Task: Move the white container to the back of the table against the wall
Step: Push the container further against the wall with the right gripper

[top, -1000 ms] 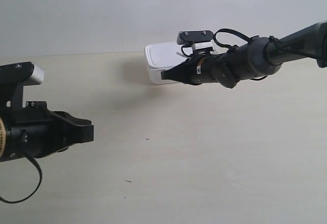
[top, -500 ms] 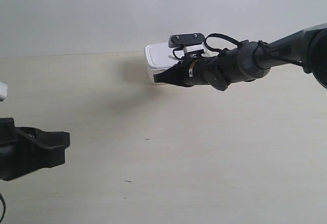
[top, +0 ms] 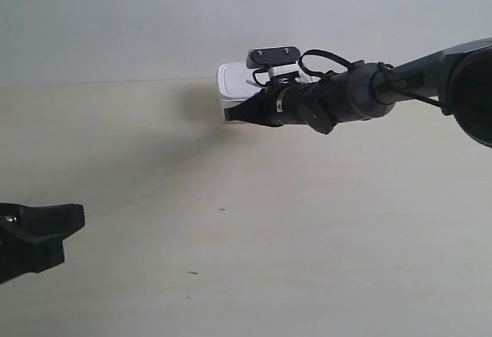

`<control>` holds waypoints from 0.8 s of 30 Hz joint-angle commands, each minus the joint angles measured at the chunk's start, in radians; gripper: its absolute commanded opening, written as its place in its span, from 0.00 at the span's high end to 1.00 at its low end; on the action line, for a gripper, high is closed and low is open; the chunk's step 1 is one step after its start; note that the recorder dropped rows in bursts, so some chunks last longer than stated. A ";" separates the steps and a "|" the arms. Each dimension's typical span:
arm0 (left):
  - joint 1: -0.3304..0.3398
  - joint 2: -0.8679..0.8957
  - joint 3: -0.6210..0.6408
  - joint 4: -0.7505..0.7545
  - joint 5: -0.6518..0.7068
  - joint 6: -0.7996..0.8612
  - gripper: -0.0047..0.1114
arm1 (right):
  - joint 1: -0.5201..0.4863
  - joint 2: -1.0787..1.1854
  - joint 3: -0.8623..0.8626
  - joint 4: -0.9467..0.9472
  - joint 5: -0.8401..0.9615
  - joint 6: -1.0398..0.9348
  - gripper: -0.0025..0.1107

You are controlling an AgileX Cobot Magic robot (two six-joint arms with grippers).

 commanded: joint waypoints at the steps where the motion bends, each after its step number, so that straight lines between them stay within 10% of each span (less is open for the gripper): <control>1: -0.004 -0.035 0.018 -0.013 -0.003 -0.019 0.96 | 0.003 0.025 -0.031 -0.007 0.002 0.000 0.98; 24: -0.004 -0.047 0.027 -0.006 -0.005 -0.022 0.96 | 0.001 0.066 -0.169 -0.011 0.138 -0.009 0.98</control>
